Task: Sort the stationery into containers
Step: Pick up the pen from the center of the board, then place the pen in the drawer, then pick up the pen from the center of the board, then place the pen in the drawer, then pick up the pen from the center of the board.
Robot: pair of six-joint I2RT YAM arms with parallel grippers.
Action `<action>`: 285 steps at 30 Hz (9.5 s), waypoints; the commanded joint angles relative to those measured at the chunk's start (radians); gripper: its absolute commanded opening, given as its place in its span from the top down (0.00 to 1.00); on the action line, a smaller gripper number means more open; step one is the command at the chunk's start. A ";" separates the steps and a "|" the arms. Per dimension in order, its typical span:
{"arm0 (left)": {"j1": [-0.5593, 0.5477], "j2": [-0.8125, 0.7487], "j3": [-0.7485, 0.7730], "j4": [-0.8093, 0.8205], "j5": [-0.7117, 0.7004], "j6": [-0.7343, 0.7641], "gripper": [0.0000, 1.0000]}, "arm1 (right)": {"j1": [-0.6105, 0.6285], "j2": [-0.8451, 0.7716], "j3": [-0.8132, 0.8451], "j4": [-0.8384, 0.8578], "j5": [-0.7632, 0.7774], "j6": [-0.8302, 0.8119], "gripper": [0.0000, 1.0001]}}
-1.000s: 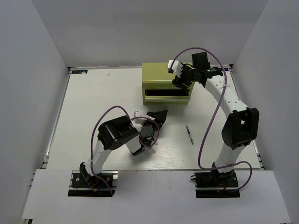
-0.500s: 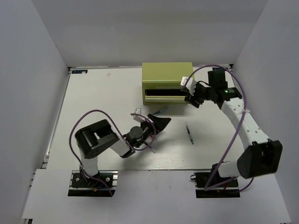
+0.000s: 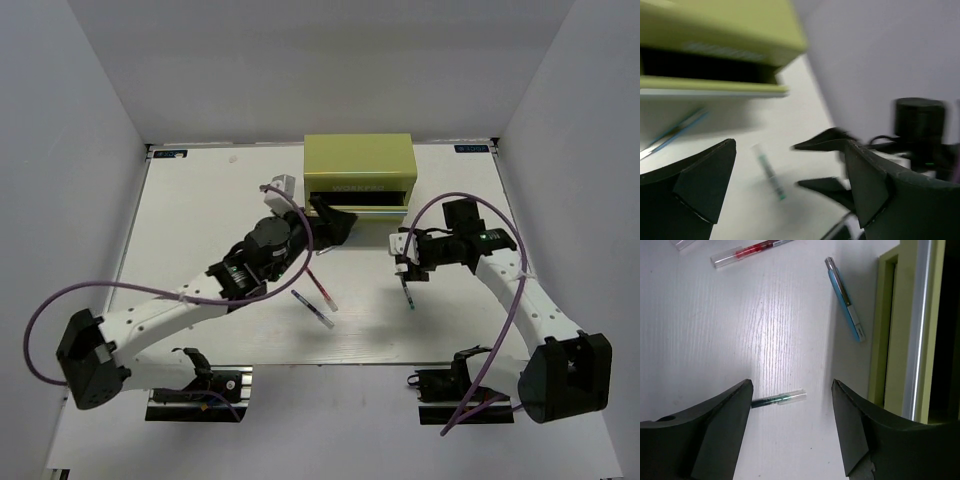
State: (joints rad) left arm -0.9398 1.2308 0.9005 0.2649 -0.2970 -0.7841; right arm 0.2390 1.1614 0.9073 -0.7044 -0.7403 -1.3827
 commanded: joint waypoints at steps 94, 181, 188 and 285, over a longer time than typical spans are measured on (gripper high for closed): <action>0.022 0.133 -0.127 -0.788 0.093 -0.865 0.18 | 0.171 0.521 0.697 0.082 0.426 0.111 1.00; 0.064 0.139 0.193 -0.242 0.309 1.339 0.99 | 0.074 -0.068 -0.028 0.396 0.360 0.705 0.10; 0.145 0.360 0.385 -0.254 0.375 1.470 1.00 | 0.065 -0.104 -0.047 0.399 0.367 0.700 0.10; 0.231 -0.631 -0.262 -0.872 -0.195 -0.191 0.05 | 0.712 0.646 0.114 0.436 0.598 1.252 0.90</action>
State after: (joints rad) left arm -0.7105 0.6033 0.6476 -0.5846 -0.4900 -0.9634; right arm 0.9569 1.8156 1.0737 -0.1745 -0.0273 -0.1123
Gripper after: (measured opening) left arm 0.954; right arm 0.133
